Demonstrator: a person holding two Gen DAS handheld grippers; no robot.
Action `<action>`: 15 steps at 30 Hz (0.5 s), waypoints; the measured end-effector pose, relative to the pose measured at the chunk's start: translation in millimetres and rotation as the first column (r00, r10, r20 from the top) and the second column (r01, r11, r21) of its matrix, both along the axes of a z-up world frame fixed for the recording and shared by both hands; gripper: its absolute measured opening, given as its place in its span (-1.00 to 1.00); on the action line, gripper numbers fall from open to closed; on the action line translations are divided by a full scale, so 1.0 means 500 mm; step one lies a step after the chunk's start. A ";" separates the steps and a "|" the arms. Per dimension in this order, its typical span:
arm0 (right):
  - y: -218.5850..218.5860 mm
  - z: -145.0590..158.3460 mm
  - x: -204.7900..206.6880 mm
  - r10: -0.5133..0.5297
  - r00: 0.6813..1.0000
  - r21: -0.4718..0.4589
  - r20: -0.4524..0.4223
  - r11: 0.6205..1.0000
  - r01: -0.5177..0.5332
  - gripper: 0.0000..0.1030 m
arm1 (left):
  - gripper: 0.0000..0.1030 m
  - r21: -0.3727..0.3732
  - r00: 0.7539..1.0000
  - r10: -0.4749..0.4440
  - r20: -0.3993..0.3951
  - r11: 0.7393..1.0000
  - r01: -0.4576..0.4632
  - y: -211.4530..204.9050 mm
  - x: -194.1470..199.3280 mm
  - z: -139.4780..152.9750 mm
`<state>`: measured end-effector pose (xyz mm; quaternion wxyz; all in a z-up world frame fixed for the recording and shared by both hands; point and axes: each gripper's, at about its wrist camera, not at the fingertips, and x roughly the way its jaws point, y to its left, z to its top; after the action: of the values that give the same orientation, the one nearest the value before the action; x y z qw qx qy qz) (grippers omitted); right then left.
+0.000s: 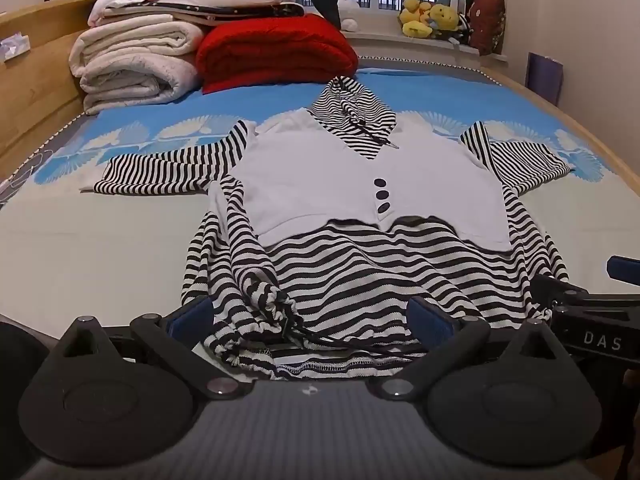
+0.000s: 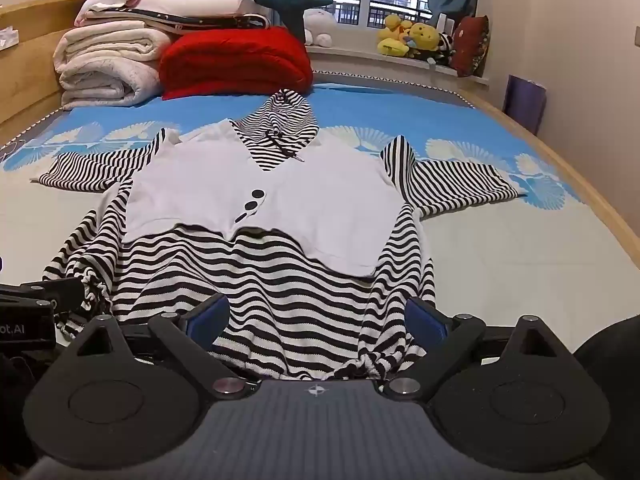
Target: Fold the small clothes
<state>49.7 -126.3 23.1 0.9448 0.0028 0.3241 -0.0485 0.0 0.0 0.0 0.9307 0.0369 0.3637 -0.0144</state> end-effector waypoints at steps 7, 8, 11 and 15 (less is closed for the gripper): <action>0.001 0.000 0.000 -0.001 1.000 0.000 0.000 1.000 0.001 0.84 | 0.99 0.000 1.000 0.000 0.000 1.000 0.000 0.001 0.000 -0.001; 0.001 0.000 0.000 -0.001 1.000 0.000 0.000 1.000 0.001 0.84 | 0.99 0.000 1.000 0.000 0.001 1.000 0.000 0.000 -0.001 -0.002; 0.001 0.000 0.000 -0.001 1.000 0.000 0.000 1.000 0.001 0.84 | 0.99 0.000 1.000 0.000 0.001 1.000 0.000 0.001 0.000 -0.002; 0.001 0.000 0.000 -0.001 1.000 -0.001 -0.001 1.000 0.001 0.84 | 0.99 0.000 1.000 0.000 0.001 1.000 0.000 0.000 -0.001 -0.002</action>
<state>49.8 -125.8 23.1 0.9447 0.0025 0.3243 -0.0490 -0.3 0.1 -1.0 0.9308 0.0369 0.3635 -0.0143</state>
